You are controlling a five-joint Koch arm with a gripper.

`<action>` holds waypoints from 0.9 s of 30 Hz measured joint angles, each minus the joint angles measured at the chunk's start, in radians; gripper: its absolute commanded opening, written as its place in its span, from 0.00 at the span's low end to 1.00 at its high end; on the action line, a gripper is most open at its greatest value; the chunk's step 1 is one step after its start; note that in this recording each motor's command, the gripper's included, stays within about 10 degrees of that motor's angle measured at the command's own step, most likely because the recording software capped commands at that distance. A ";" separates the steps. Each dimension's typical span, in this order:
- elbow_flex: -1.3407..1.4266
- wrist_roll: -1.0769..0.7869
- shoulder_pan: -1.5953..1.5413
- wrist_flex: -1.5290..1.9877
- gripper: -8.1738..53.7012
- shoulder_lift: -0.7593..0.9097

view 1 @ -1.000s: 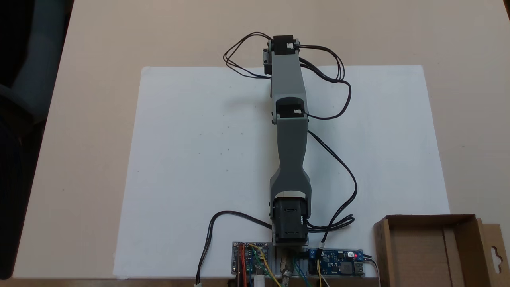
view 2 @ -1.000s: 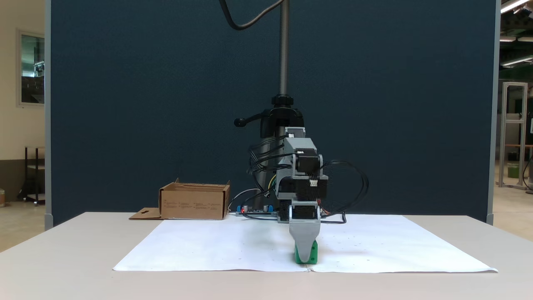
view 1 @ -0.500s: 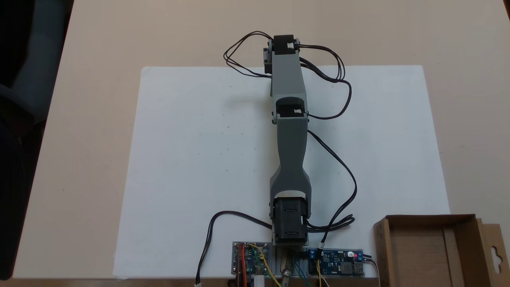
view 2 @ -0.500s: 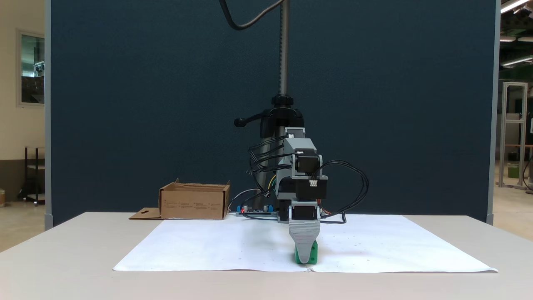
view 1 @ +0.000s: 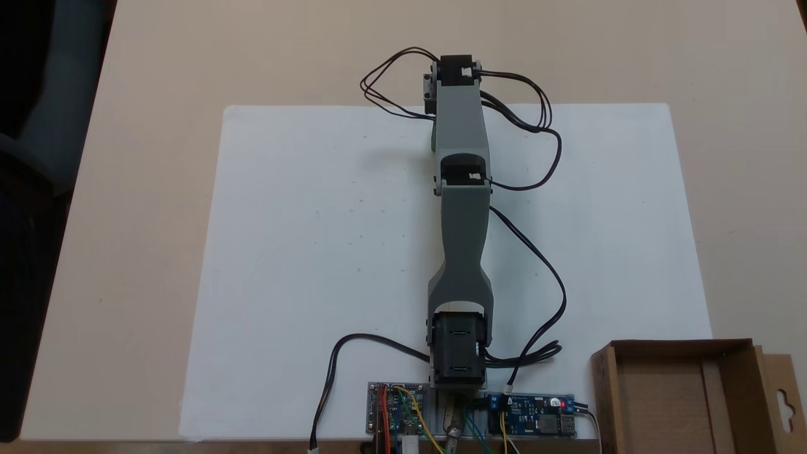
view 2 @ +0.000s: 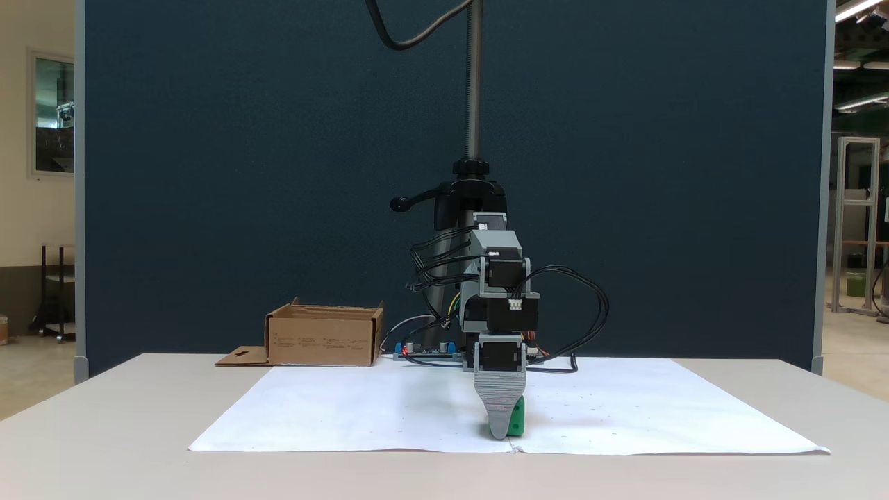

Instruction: Grasp a green dice and put it in the bin.

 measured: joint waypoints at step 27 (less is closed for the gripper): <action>0.005 -0.026 1.058 0.147 0.33 0.638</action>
